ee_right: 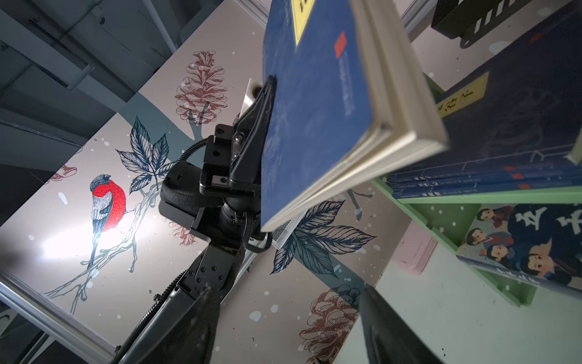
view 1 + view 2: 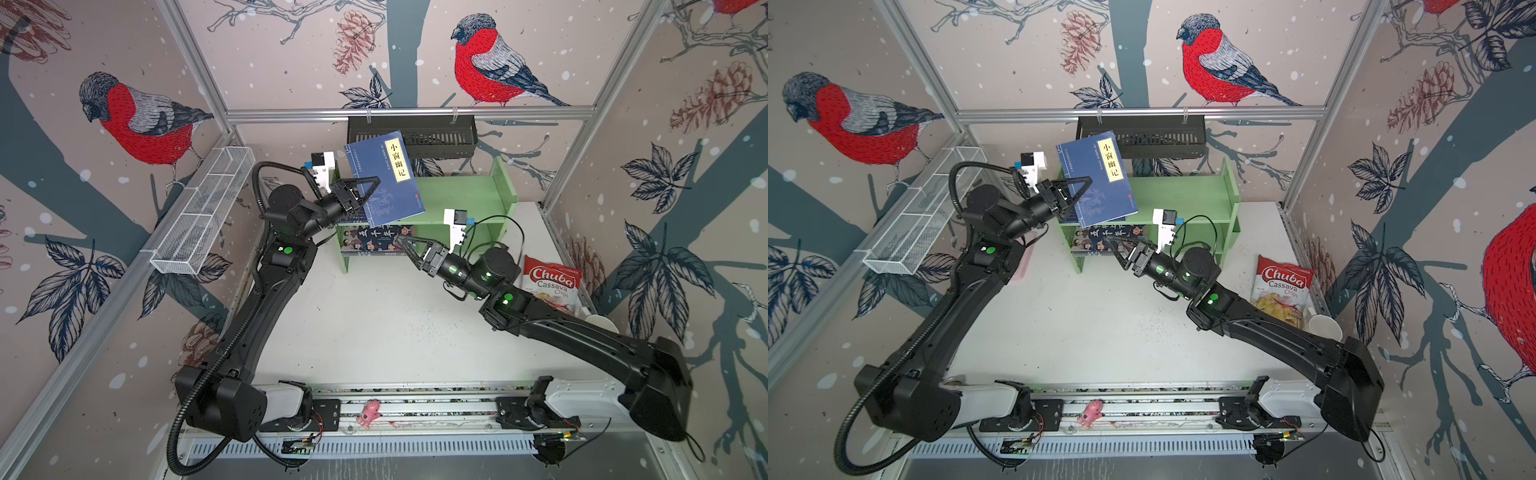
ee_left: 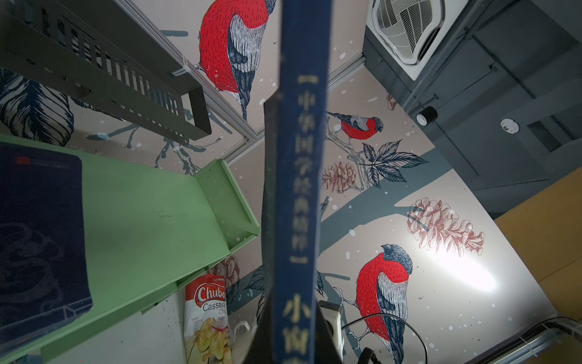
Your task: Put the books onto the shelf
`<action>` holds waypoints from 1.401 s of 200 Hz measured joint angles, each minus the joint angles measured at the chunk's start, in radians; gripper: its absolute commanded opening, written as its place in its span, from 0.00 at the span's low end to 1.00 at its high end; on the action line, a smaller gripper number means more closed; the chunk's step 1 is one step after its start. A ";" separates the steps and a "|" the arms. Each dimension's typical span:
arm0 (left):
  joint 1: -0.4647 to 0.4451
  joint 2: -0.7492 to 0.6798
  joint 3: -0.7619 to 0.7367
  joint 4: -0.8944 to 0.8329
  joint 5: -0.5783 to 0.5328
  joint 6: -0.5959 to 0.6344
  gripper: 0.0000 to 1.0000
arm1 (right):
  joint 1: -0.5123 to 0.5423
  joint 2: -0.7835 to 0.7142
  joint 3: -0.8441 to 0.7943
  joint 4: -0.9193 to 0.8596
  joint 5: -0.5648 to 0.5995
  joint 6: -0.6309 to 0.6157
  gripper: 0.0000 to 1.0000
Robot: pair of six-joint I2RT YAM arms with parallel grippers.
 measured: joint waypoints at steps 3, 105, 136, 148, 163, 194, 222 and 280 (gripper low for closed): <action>0.000 -0.001 -0.003 0.010 0.000 -0.008 0.00 | 0.000 0.011 0.006 0.006 0.000 0.000 0.72; 0.000 -0.006 -0.089 0.136 -0.001 -0.144 0.00 | -0.030 0.204 0.149 0.214 0.026 0.026 0.55; 0.000 -0.008 -0.114 0.146 -0.004 -0.172 0.00 | -0.045 0.231 0.173 0.235 0.024 0.034 0.11; 0.000 -0.009 -0.120 0.158 -0.010 -0.172 0.00 | -0.055 0.245 0.184 0.241 0.011 0.061 0.04; 0.006 -0.009 -0.132 0.174 -0.015 -0.173 0.11 | -0.063 0.260 0.193 0.249 -0.006 0.080 0.02; 0.033 -0.011 -0.161 0.209 0.023 -0.180 0.63 | -0.089 0.246 0.195 0.215 -0.061 0.095 0.01; 0.109 -0.014 -0.189 0.264 0.068 -0.192 0.75 | -0.136 0.172 0.204 0.101 -0.144 0.076 0.01; 0.237 -0.013 -0.243 0.492 0.211 -0.290 0.79 | -0.283 0.024 0.265 -0.272 -0.437 -0.021 0.01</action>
